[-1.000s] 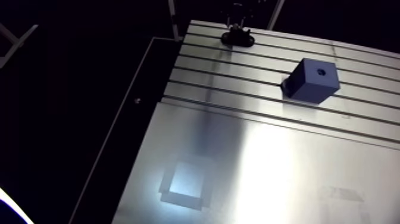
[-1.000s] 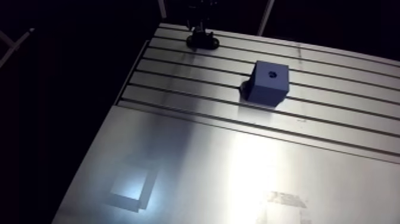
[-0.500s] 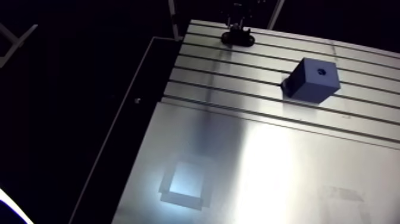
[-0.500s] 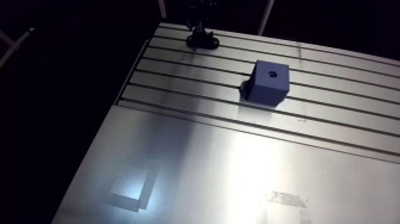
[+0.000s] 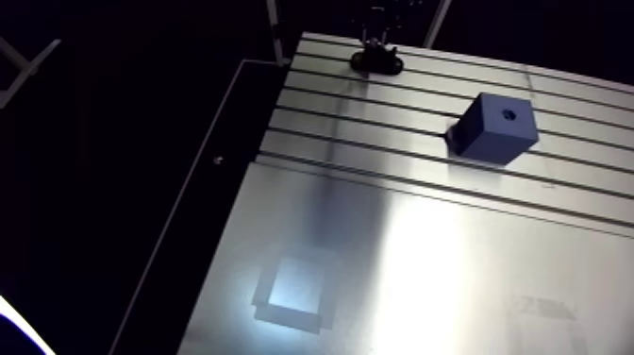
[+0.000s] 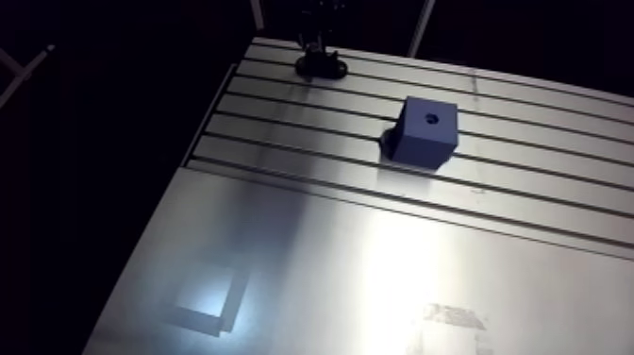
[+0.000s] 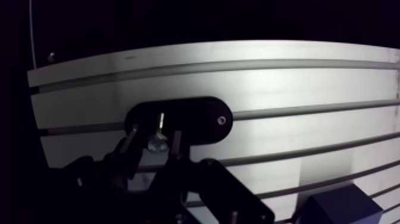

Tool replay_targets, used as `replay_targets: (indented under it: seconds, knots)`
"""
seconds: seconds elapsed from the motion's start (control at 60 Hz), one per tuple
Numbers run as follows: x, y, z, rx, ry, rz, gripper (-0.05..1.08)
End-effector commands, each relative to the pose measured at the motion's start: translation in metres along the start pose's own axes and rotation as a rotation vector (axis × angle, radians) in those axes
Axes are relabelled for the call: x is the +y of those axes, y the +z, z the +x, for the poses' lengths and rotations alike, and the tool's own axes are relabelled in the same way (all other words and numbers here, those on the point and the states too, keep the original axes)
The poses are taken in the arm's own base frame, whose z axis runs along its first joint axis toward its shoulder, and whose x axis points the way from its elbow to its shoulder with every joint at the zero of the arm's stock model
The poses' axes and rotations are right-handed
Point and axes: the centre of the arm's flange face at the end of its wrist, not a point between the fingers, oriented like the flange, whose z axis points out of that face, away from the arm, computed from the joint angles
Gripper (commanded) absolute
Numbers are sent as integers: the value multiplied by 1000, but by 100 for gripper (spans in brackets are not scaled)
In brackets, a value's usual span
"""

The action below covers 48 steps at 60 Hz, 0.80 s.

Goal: Pick up the M10 bolt and insert it into the hex recess until seated.

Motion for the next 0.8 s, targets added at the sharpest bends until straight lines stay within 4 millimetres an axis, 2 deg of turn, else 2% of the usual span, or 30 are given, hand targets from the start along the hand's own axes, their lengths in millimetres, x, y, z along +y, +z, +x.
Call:
replay_targets:
  seconds: [0.017, 0.8]
  knots:
    - [1, 0, 0, 0, -2, -3, 60]
    - [-1, 2, -2, -5, -5, 2, 66]
